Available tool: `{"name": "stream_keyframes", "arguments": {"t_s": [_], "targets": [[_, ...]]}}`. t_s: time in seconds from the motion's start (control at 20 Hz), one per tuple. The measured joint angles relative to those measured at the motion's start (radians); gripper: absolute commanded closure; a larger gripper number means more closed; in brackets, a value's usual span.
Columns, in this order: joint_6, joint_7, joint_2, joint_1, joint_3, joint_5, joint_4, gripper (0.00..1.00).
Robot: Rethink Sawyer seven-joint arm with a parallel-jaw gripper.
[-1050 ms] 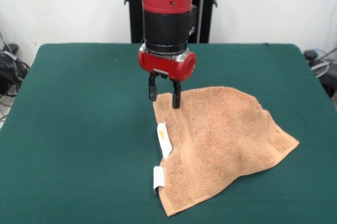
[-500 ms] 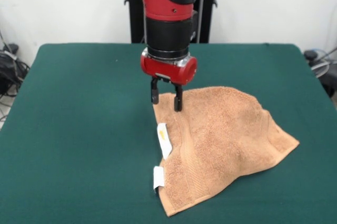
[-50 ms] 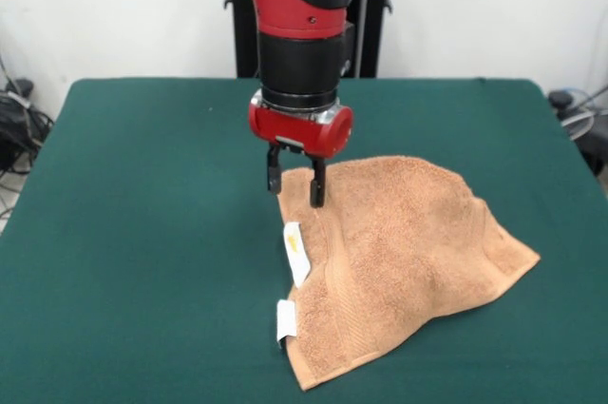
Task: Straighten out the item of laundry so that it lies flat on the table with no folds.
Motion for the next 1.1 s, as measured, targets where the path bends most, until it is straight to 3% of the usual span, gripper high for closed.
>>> {"name": "stream_keyframes", "arguments": {"t_s": [1.1], "targets": [[0.026,0.000,0.005,0.028,0.000,-0.076,-0.058,0.00]]}}
